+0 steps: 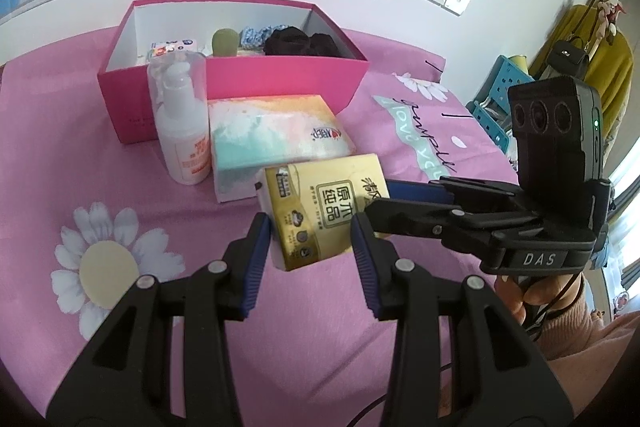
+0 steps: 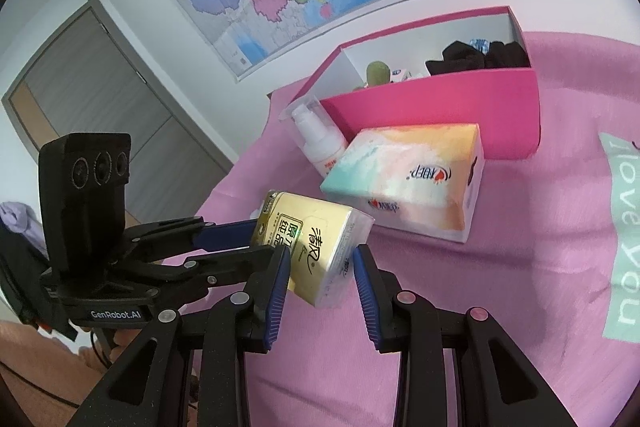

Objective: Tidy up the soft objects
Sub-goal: 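Lift the gold tissue pack and carry it toward the pink box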

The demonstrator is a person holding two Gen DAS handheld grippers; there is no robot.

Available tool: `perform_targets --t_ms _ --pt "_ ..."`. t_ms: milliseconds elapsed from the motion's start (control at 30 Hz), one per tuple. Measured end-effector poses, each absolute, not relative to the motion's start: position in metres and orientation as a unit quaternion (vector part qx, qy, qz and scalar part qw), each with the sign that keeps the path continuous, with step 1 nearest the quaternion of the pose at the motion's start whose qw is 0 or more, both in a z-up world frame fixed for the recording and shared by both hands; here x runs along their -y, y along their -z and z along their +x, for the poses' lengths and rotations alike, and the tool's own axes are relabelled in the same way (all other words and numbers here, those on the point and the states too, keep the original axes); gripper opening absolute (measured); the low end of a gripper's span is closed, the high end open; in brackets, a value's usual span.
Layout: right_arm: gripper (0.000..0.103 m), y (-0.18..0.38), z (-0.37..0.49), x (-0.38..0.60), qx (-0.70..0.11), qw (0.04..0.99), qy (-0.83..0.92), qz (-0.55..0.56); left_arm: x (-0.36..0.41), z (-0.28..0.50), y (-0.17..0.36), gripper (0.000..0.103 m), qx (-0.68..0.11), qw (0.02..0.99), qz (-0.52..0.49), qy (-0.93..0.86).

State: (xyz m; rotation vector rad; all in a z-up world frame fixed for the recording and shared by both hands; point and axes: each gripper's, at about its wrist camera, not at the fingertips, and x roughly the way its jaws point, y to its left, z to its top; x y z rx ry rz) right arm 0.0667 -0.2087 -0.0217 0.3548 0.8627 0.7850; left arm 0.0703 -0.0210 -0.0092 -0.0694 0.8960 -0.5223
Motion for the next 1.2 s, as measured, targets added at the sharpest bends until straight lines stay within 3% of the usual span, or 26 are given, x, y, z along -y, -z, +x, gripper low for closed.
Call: perform_targets --t_ms 1200 --pt "0.034 -0.008 0.096 0.223 -0.367 0.837 -0.375 0.154 0.028 0.097 -0.018 0.043 -0.396 0.882 -0.024 0.254"
